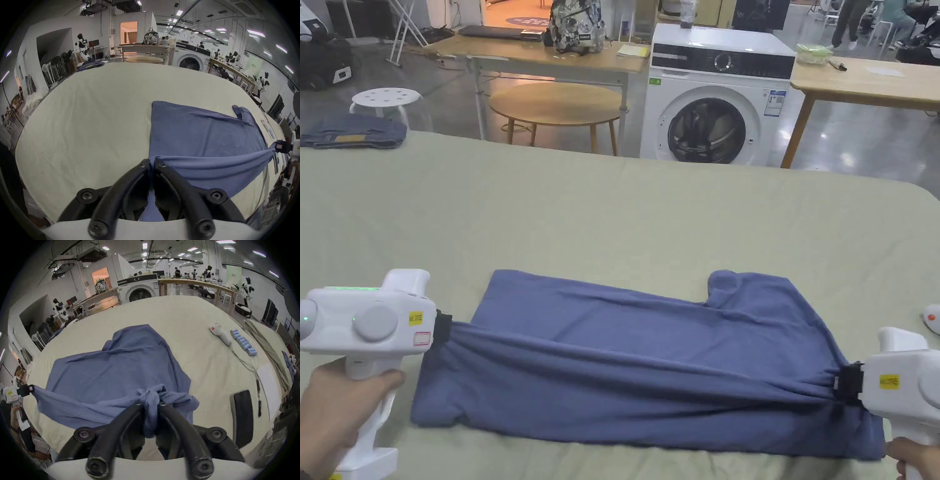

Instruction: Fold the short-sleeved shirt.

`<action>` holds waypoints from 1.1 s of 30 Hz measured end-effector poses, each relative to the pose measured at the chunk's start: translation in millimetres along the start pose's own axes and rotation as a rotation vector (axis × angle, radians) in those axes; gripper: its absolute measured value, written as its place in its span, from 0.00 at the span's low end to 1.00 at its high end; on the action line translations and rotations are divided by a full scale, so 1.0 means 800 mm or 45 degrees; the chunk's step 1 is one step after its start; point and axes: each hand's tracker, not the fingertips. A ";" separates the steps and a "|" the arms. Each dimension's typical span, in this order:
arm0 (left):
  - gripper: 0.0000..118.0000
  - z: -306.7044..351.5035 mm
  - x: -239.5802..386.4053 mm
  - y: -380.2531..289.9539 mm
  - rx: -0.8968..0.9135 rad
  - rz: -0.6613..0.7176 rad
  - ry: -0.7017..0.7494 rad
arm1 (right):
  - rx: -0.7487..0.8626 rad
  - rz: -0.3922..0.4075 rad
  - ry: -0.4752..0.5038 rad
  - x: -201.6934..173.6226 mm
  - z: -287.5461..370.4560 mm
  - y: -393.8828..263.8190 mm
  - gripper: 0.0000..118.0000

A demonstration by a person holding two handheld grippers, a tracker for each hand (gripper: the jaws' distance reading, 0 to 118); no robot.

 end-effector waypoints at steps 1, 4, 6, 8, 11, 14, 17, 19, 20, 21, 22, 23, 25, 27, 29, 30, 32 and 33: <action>0.00 -0.010 0.001 0.005 -0.018 -0.004 0.007 | -0.019 0.000 0.000 -0.001 -0.013 0.006 0.06; 0.00 -0.038 0.001 0.016 -0.058 0.002 0.011 | -0.063 0.006 -0.025 -0.007 -0.048 0.018 0.07; 0.00 -0.055 0.000 0.018 -0.087 0.017 0.021 | -0.088 0.002 -0.030 -0.005 -0.070 0.025 0.07; 0.00 -0.069 0.001 0.018 -0.123 0.015 0.023 | -0.114 0.000 -0.040 -0.006 -0.087 0.028 0.08; 0.00 -0.084 0.003 0.016 -0.142 0.000 0.029 | -0.144 0.041 -0.070 -0.006 -0.109 0.032 0.10; 0.03 -0.087 0.006 0.011 -0.138 0.002 0.027 | -0.107 0.087 -0.128 -0.004 -0.119 0.034 0.26; 0.26 -0.076 0.009 0.006 -0.108 -0.011 0.021 | 0.008 0.119 -0.145 -0.004 -0.107 0.036 0.57; 0.35 -0.067 0.010 0.007 -0.075 -0.003 0.011 | 0.106 0.131 -0.137 -0.006 -0.091 0.037 0.59; 0.36 -0.059 0.011 0.007 -0.047 0.007 -0.014 | 0.160 0.137 -0.130 -0.008 -0.081 0.036 0.59; 0.36 -0.050 0.014 0.006 -0.013 0.013 -0.022 | 0.215 0.143 -0.119 -0.013 -0.070 0.034 0.59; 0.36 -0.041 0.018 0.005 0.028 0.012 -0.036 | 0.262 0.144 -0.115 -0.016 -0.061 0.031 0.59; 0.36 -0.030 0.022 0.002 0.069 0.010 -0.048 | 0.322 0.139 -0.107 -0.021 -0.050 0.026 0.59; 0.36 -0.007 0.034 -0.004 0.164 0.000 -0.085 | 0.412 0.143 -0.069 -0.035 -0.028 0.013 0.59; 0.36 0.019 0.049 -0.015 0.291 -0.018 -0.097 | 0.513 0.149 -0.052 -0.051 -0.006 -0.002 0.59; 0.36 0.043 0.066 -0.028 0.407 -0.038 -0.078 | 0.618 0.169 -0.018 -0.072 0.015 -0.021 0.57; 0.36 0.054 0.074 -0.034 0.456 -0.057 -0.070 | 0.670 0.177 -0.016 -0.082 0.025 -0.029 0.51; 0.29 0.060 0.082 -0.044 0.546 -0.100 -0.039 | 0.758 0.211 -0.003 -0.099 0.042 -0.044 0.35; 0.21 0.070 0.090 -0.050 0.589 -0.130 -0.017 | 0.805 0.210 -0.002 -0.109 0.049 -0.051 0.19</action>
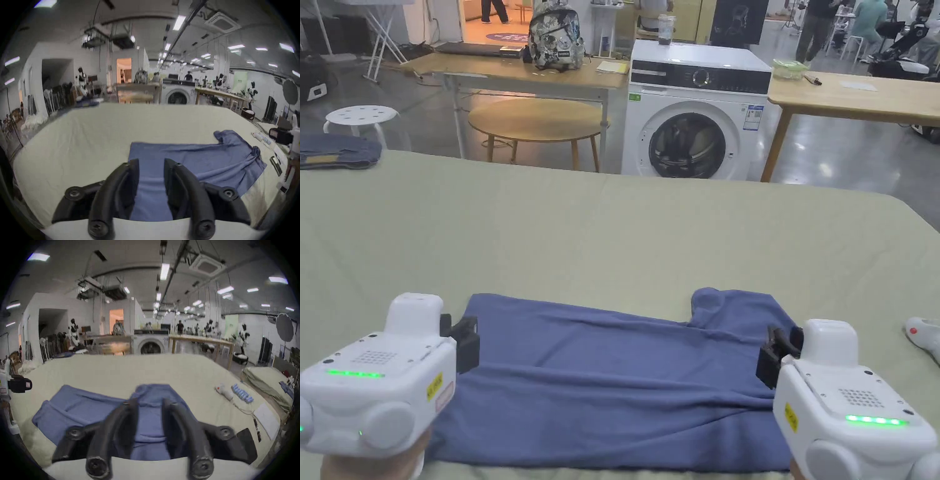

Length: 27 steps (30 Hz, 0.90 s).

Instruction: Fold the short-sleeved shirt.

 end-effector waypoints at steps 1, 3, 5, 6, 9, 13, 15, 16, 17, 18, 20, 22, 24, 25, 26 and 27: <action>0.16 0.009 0.007 0.000 0.040 -0.021 0.031 | 0.036 -0.001 0.001 -0.007 0.009 0.000 0.12; 0.08 0.027 0.018 -0.001 0.115 -0.038 0.060 | 0.113 -0.012 0.012 -0.019 0.026 0.001 0.08; 0.00 0.044 0.023 -0.001 0.195 -0.034 0.074 | 0.153 -0.017 0.000 -0.031 0.038 0.002 0.00; 0.00 0.054 0.026 0.000 0.232 -0.037 0.094 | 0.174 -0.023 0.003 -0.035 0.043 0.003 0.00; 0.00 0.068 0.025 0.002 0.228 -0.038 0.081 | 0.193 -0.043 0.010 -0.039 0.053 0.005 0.00; 0.00 0.078 0.008 0.000 0.155 -0.032 0.093 | 0.201 -0.044 0.003 -0.038 0.060 0.006 0.00; 0.00 0.075 -0.009 -0.005 0.050 -0.004 0.077 | 0.204 -0.023 -0.012 -0.039 0.062 0.004 0.00; 0.00 0.071 -0.018 -0.007 -0.004 0.010 0.071 | 0.198 -0.017 -0.009 -0.037 0.062 0.004 0.00; 0.00 0.064 -0.030 -0.010 -0.077 0.025 0.037 | 0.189 -0.011 -0.009 -0.036 0.062 0.003 0.00; 0.00 0.057 -0.040 -0.016 -0.171 0.044 0.051 | 0.182 -0.012 -0.008 -0.035 0.062 0.001 0.00; 0.00 0.037 -0.061 -0.023 -0.318 0.068 -0.009 | 0.160 -0.005 -0.010 -0.033 0.058 -0.003 0.00; 0.00 0.016 -0.077 -0.033 -0.465 0.121 -0.027 | 0.137 -0.006 -0.009 -0.031 0.055 -0.008 0.00; 0.00 -0.006 -0.096 -0.046 -0.547 0.178 -0.023 | 0.103 -0.004 -0.008 -0.029 0.051 -0.013 0.00; 0.01 -0.015 -0.102 -0.050 -0.589 0.191 -0.010 | 0.095 -0.003 -0.009 -0.027 0.050 -0.015 0.00; 0.08 -0.022 -0.107 -0.054 -0.619 0.221 -0.002 | 0.084 -0.001 -0.012 -0.026 0.049 -0.018 0.00; 0.26 -0.032 -0.112 -0.058 -0.655 0.242 0.008 | 0.070 0.001 -0.017 -0.025 0.047 -0.021 0.00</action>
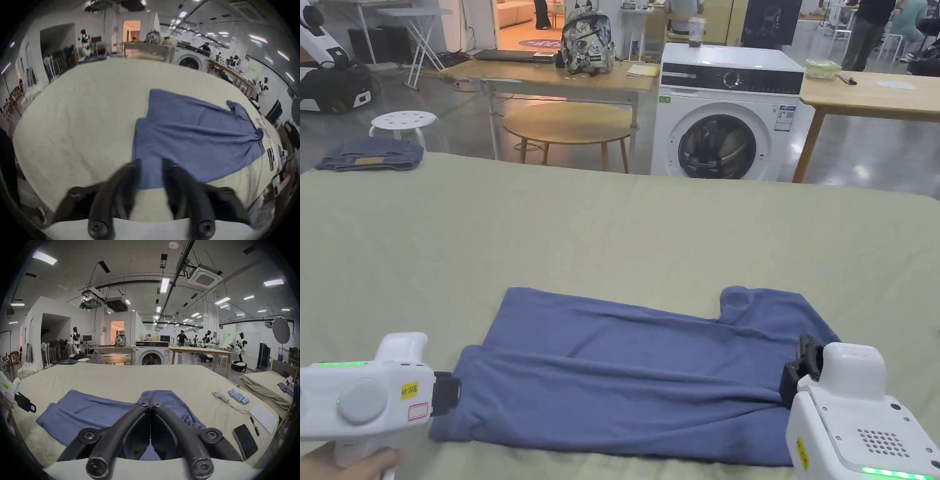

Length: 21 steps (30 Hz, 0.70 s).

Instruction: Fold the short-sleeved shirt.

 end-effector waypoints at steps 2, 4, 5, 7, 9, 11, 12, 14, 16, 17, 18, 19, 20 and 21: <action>0.48 -0.021 -0.007 0.002 -0.090 0.026 -0.033 | -0.022 -0.003 -0.004 0.005 -0.002 -0.005 0.00; 0.59 -0.038 -0.010 0.001 -0.151 0.039 0.010 | -0.045 -0.002 -0.018 0.008 -0.004 -0.010 0.00; 0.59 -0.046 -0.010 0.000 -0.151 0.039 0.029 | -0.054 -0.001 -0.023 0.011 -0.003 -0.013 0.00; 0.59 -0.052 0.001 -0.007 -0.235 0.032 0.097 | -0.077 -0.004 -0.036 0.017 -0.004 -0.018 0.00; 0.58 -0.058 0.013 -0.018 -0.278 0.000 0.133 | -0.103 -0.011 -0.051 0.024 -0.004 -0.024 0.00; 0.55 -0.053 0.027 -0.023 -0.227 -0.077 0.197 | -0.132 -0.021 -0.065 0.033 -0.004 -0.029 0.00; 0.49 -0.052 0.032 -0.025 -0.222 -0.080 0.199 | -0.148 -0.029 -0.075 0.038 -0.004 -0.032 0.00; 0.35 -0.051 0.040 -0.029 -0.218 -0.114 0.192 | -0.187 -0.036 -0.089 0.051 -0.004 -0.038 0.00; 0.09 -0.045 0.042 -0.027 -0.210 -0.160 0.178 | -0.248 -0.043 -0.108 0.066 -0.008 -0.043 0.00; 0.04 -0.041 0.042 -0.028 -0.201 -0.171 0.164 | -0.286 -0.049 -0.113 0.078 -0.012 -0.045 0.00; 0.03 -0.037 0.039 -0.028 -0.196 -0.158 0.115 | -0.338 -0.056 -0.116 0.089 -0.016 -0.049 0.00; 0.03 -0.037 0.034 -0.024 -0.195 -0.153 0.117 | -0.396 -0.058 -0.122 0.099 -0.022 -0.051 0.01; 0.03 -0.034 0.032 -0.025 -0.189 -0.158 0.115 | -0.457 -0.065 -0.119 0.111 -0.029 -0.054 0.09; 0.03 -0.030 0.032 -0.026 -0.179 -0.163 0.106 | -0.526 -0.071 -0.111 0.124 -0.037 -0.057 0.25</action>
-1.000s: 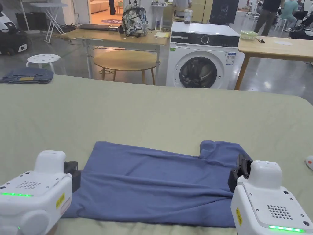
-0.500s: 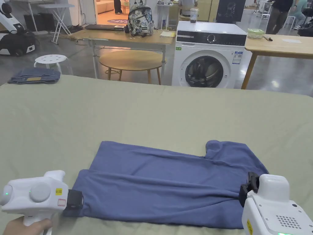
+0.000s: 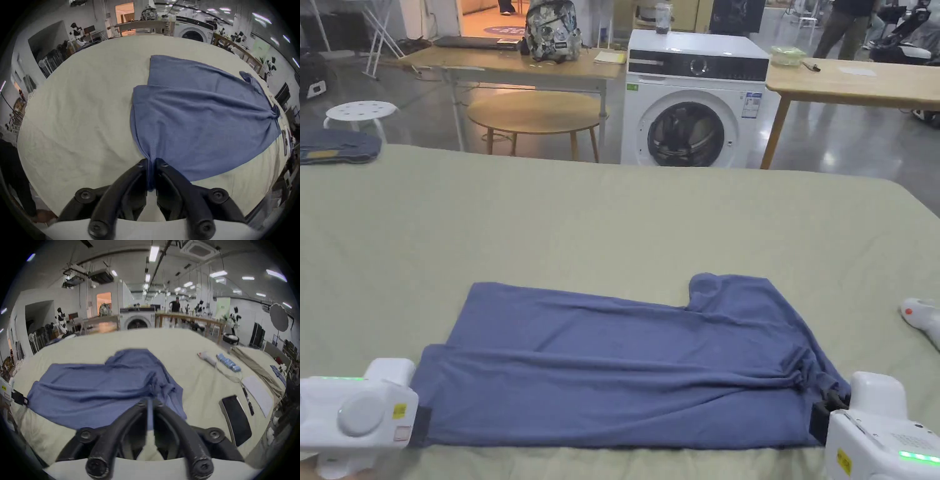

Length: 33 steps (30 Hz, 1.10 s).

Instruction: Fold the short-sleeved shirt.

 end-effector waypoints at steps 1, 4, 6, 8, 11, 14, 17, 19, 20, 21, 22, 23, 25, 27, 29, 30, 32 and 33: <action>0.03 0.003 0.000 -0.002 0.012 -0.003 0.000 | -0.059 -0.001 0.008 0.010 -0.008 0.001 0.25; 0.03 0.015 0.004 -0.003 0.032 -0.021 0.000 | -0.200 0.035 0.018 0.034 -0.040 0.001 0.54; 0.03 0.019 0.006 -0.002 0.040 -0.028 0.004 | -0.267 0.072 0.009 0.041 -0.061 0.001 0.62; 0.03 0.020 0.006 -0.003 0.043 -0.024 0.002 | -0.331 0.086 0.018 0.046 -0.083 0.000 0.62; 0.03 0.019 0.006 -0.004 0.041 -0.022 0.000 | -0.439 0.089 0.016 0.047 -0.110 -0.006 0.61; 0.03 0.019 0.005 -0.006 0.038 -0.021 -0.003 | -0.419 0.102 0.022 0.044 -0.106 -0.005 0.53; 0.03 0.020 0.006 -0.007 0.043 -0.012 -0.005 | -0.413 0.140 0.039 0.037 -0.099 -0.007 0.07; 0.03 0.018 0.006 -0.006 0.045 -0.021 -0.002 | -0.411 0.180 0.040 0.033 -0.100 -0.011 0.03; 0.03 0.019 0.007 -0.007 0.047 -0.026 0.001 | -0.405 0.189 0.036 0.032 -0.096 -0.011 0.02; 0.03 0.021 0.007 -0.008 0.052 -0.029 0.000 | -0.403 0.185 0.035 0.033 -0.093 -0.009 0.02; 0.03 0.022 0.006 -0.007 0.060 -0.031 -0.002 | -0.402 0.169 0.033 0.034 -0.090 -0.007 0.01; 0.03 0.025 0.005 -0.006 0.070 -0.031 -0.002 | -0.400 0.153 0.032 0.034 -0.086 -0.004 0.01; 0.03 0.034 0.002 -0.004 0.096 -0.017 -0.010 | -0.373 0.161 0.026 0.031 -0.073 0.006 0.01; 0.03 0.047 -0.001 0.003 0.146 -0.005 -0.020 | -0.352 0.173 0.014 0.029 -0.058 0.020 0.01; 0.03 0.063 -0.003 0.009 0.186 -0.007 -0.032 | -0.319 0.163 0.022 0.027 -0.042 0.038 0.01; 0.03 0.070 -0.004 0.014 0.209 -0.004 -0.038 | -0.304 0.163 0.019 0.027 -0.034 0.047 0.01; 0.02 0.085 -0.007 0.020 0.237 0.002 -0.054 | -0.269 0.173 0.023 0.028 -0.021 0.062 0.01; 0.02 0.094 -0.009 0.021 0.257 0.004 -0.058 | -0.255 0.178 0.019 0.028 -0.012 0.068 0.01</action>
